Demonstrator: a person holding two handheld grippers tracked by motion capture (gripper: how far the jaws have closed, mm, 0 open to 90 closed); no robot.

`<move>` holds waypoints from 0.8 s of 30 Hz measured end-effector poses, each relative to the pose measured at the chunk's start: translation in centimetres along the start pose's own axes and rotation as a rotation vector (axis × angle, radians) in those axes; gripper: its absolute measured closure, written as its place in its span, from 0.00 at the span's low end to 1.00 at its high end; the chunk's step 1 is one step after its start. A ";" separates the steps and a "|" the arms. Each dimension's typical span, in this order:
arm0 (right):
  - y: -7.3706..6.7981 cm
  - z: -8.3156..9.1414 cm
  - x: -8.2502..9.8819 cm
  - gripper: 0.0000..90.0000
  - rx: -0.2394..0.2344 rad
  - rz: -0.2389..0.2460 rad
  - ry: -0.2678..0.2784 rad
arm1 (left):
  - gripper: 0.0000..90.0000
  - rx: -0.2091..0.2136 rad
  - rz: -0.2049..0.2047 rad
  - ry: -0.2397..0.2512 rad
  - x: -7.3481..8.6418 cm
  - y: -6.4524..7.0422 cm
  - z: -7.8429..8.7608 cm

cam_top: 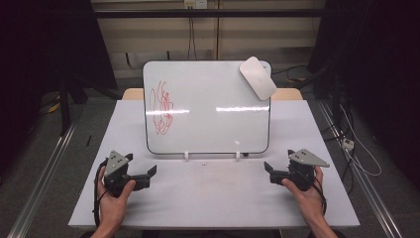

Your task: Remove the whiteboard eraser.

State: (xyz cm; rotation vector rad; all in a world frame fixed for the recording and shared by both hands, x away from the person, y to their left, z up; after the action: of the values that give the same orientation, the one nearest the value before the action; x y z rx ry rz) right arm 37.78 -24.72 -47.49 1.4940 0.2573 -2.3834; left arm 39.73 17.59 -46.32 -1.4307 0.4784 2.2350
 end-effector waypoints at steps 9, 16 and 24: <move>-0.4 -0.5 -2.9 0.03 0.001 0.087 0.032 | 0.06 0.003 0.003 -0.010 0.2 -0.3 0.2; 0.2 -1.6 -4.7 0.03 -0.004 0.100 -0.002 | 0.06 0.000 -0.011 -0.002 0.0 -0.2 0.2; 1.5 -2.7 -9.2 0.10 0.011 0.098 0.054 | 0.06 0.010 -0.030 0.003 -0.1 0.1 0.2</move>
State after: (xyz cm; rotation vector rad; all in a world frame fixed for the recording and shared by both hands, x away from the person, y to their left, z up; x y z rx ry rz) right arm 44.34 -23.74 -40.33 1.5412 0.1796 -2.2742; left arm 39.52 17.62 -46.12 -1.4266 0.4652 2.2042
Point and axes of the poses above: each handheld gripper's, and its own axes: z roughly backward along the jaws, x roughly out of its underside, y roughly to its right, the point moved 9 cm from there along -z, roughly forward along the jaws, and after that the axes turned 2 degrees about y, right-handed, at the moved point
